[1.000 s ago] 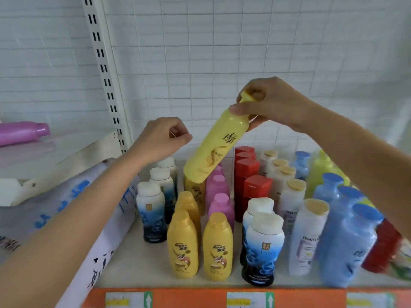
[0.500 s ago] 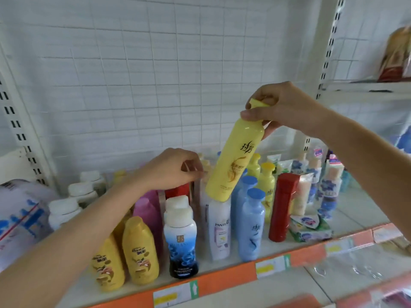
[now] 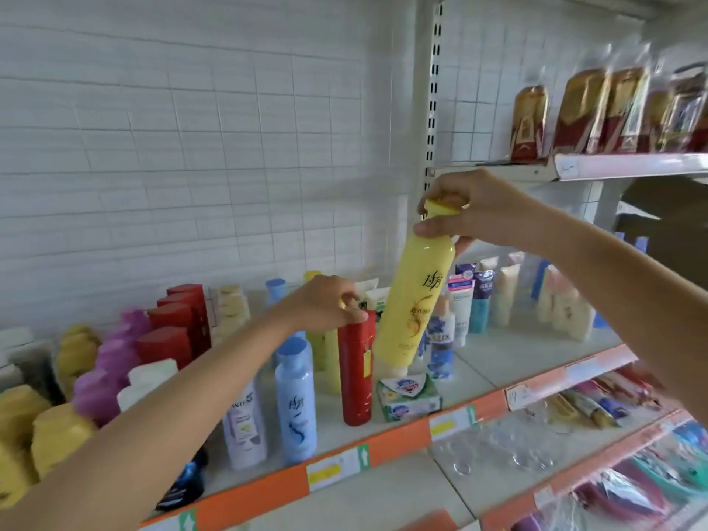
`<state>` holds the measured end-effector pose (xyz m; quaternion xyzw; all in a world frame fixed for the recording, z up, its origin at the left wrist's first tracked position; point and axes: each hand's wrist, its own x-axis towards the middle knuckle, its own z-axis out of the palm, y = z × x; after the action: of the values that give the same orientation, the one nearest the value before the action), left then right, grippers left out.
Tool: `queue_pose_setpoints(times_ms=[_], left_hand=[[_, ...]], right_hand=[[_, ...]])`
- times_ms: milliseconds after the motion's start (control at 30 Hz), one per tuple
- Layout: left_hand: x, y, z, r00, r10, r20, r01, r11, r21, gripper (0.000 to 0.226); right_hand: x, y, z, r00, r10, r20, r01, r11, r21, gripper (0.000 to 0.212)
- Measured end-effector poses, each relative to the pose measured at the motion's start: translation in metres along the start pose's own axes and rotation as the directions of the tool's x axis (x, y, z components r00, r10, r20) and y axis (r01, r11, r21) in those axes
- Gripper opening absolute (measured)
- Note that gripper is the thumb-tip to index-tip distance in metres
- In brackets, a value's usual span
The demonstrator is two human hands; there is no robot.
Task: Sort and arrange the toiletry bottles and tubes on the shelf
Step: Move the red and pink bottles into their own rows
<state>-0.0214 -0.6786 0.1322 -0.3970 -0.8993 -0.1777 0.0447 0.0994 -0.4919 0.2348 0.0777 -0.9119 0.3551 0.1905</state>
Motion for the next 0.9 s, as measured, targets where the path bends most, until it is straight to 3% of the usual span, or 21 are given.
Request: queue_pose_setpoints(times_ms=[267,533,600,700,800,900], left_hand=[[0.038,0.004,0.038,0.977,-0.211,0.038,0.188,0.929,0.319,0.054],[0.035,0.005,0.036,0.968,-0.251,0.028,0.249,0.967,0.054,0.041],[0.030,0.004,0.023,0.958,-0.285,-0.040,0.284,0.959,-0.026,0.041],[0.017,0.006,-0.009,0.911,-0.300,-0.284,0.246,0.946,-0.210,0.044],[-0.001,0.013,-0.049,0.791,-0.290,-0.539,0.126,0.939,-0.321,0.044],[-0.023,0.010,-0.085,0.678,-0.313,-0.665,0.049,0.922,-0.385,0.050]], right_hand=[[-0.022,0.058,0.008,0.996,0.012,0.087,0.002,0.986,-0.164,0.026],[-0.016,0.093,0.053,0.979,0.014,0.205,0.023,0.984,-0.177,0.029],[-0.011,0.101,0.064,0.971,0.022,0.237,0.018,0.986,-0.163,0.027],[0.001,0.110,0.079,0.973,0.056,0.225,-0.011,0.980,-0.197,0.026],[0.011,0.109,0.093,0.972,0.046,0.231,-0.010,0.988,-0.156,0.033],[0.021,0.106,0.111,0.963,-0.006,0.271,0.043,0.990,-0.131,0.037]])
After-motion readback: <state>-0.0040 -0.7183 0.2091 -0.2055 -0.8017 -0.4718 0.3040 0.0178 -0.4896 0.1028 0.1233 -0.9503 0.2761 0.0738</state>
